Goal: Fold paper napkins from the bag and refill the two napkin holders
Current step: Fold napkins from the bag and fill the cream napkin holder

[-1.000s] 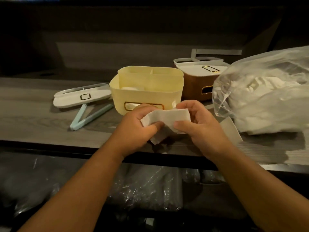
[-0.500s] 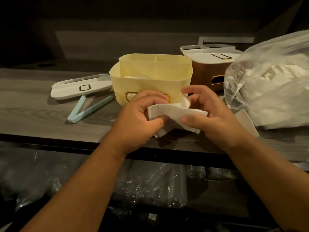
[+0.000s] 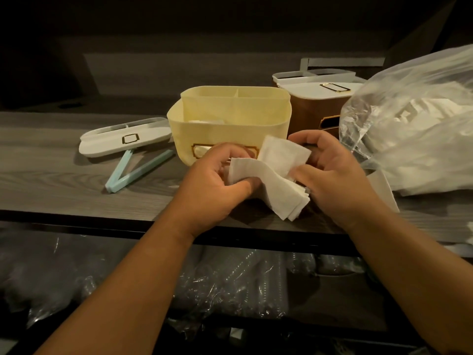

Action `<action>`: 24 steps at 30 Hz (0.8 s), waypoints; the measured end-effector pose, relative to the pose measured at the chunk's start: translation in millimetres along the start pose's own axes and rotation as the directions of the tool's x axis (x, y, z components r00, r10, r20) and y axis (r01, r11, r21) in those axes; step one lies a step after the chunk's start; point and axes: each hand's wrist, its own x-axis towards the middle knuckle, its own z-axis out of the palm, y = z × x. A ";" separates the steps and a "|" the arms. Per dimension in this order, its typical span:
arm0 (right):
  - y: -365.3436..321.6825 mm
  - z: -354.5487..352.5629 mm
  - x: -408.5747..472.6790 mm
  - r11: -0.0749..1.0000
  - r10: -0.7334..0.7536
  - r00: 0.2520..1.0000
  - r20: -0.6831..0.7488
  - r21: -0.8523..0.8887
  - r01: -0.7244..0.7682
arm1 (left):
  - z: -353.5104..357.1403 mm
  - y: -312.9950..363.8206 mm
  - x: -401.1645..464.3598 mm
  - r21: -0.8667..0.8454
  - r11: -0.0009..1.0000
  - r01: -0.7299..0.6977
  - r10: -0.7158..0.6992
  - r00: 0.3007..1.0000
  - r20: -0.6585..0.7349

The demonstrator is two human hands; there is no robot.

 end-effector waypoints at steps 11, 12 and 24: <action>2.7 -6.5 2.0 0.982 -0.005 0.997 -0.080 0.190 0.020 | 1.1 -3.6 2.2 -0.062 0.995 0.078 -0.087 0.983 -0.159; 3.6 -6.7 2.3 0.984 0.009 0.998 -0.060 0.180 0.002 | 0.9 -3.6 1.9 -0.070 0.994 0.080 -0.090 0.984 -0.153; 1.0 -3.1 2.5 1.000 0.029 0.990 -0.136 0.005 -0.029 | -2.8 -6.7 1.9 0.020 0.997 0.069 -0.068 0.997 -0.024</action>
